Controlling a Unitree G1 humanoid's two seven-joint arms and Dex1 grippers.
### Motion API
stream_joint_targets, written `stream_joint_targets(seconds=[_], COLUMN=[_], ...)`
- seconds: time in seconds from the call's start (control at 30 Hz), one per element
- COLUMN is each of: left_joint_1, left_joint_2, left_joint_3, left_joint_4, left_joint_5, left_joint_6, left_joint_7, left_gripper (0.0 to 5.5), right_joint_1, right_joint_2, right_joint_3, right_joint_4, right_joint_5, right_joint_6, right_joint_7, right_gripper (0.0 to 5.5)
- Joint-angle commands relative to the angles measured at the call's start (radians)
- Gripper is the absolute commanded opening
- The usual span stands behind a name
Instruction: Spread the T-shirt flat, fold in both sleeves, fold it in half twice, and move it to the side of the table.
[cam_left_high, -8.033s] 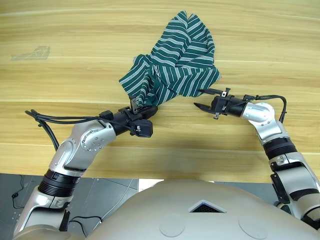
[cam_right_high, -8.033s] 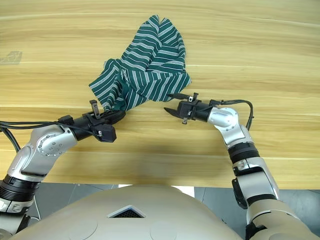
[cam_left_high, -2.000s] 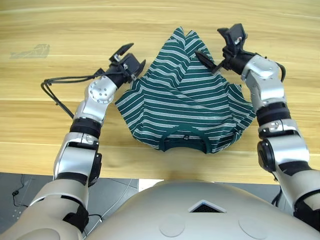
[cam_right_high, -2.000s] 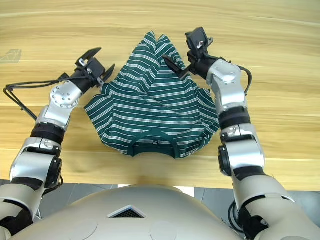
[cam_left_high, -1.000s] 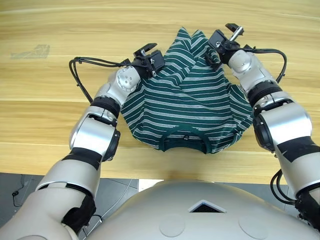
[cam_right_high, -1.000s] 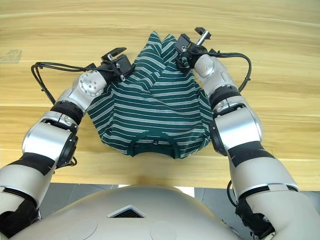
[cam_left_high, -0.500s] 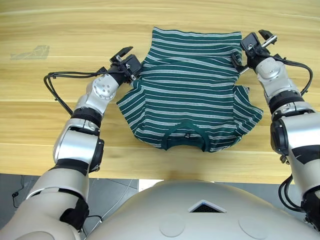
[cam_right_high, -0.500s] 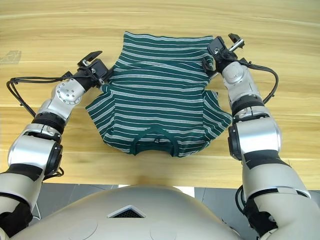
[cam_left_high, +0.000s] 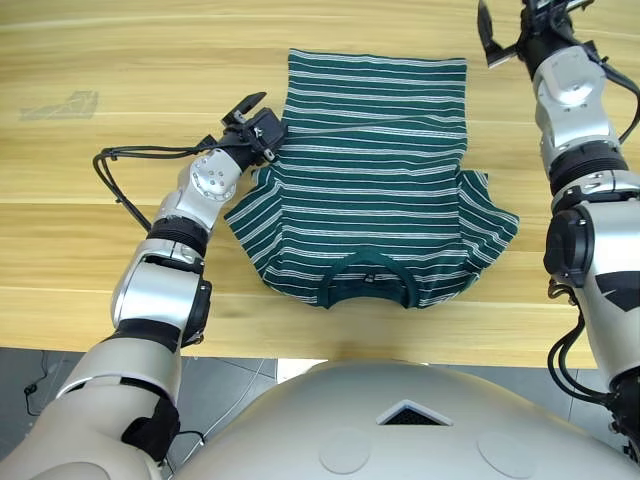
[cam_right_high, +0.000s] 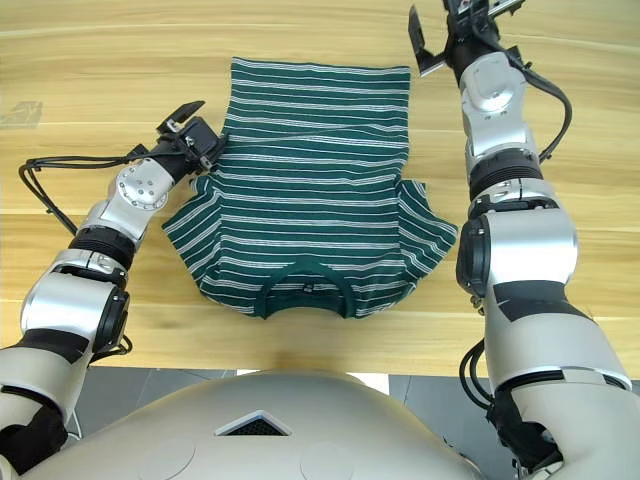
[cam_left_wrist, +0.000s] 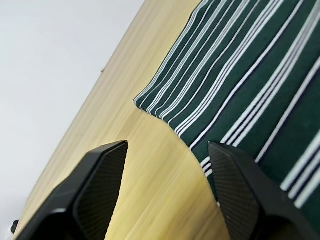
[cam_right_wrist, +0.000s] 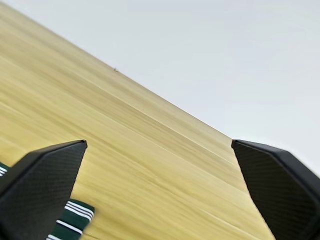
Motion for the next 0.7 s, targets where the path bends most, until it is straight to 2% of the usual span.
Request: stream_joint_targets(seconds=[0.03,0.27,0.4,0.47,0.57,0.7], left_joint_1=[0.046,0.024,0.042,0.062,0.109,0.18], left_joint_2=[0.019,0.023,-0.003,-0.019,-0.059,-0.061], left_joint_3=[-0.013,-0.008,0.05,0.1,0.184,0.223], left_joint_4=[-0.003,-0.016,-0.076,-0.145,-0.296,-0.552], left_joint_5=[0.028,0.057,-0.021,-0.09,-0.283,-0.36], left_joint_6=[0.023,0.123,0.042,-0.032,-0.097,-0.013], left_joint_7=[0.02,0.138,0.156,0.148,0.02,-0.028], left_gripper=[2.97,2.97,2.97,2.97,2.97,2.97], right_joint_1=[0.054,0.141,0.164,0.171,0.178,0.198], right_joint_2=[-0.025,-0.064,-0.049,-0.044,-0.039,-0.04], right_joint_3=[-0.019,-0.052,-0.058,-0.061,-0.059,-0.06], right_joint_4=[-0.039,-0.107,-0.115,-0.118,-0.123,-0.137], right_joint_5=[0.025,0.065,0.081,0.088,0.094,0.099], right_joint_6=[-0.06,-0.105,-0.098,-0.097,-0.098,-0.098], right_joint_7=[0.028,0.066,0.082,0.09,0.098,0.11], right_gripper=[5.36,5.36,5.36,5.36,5.36,5.36])
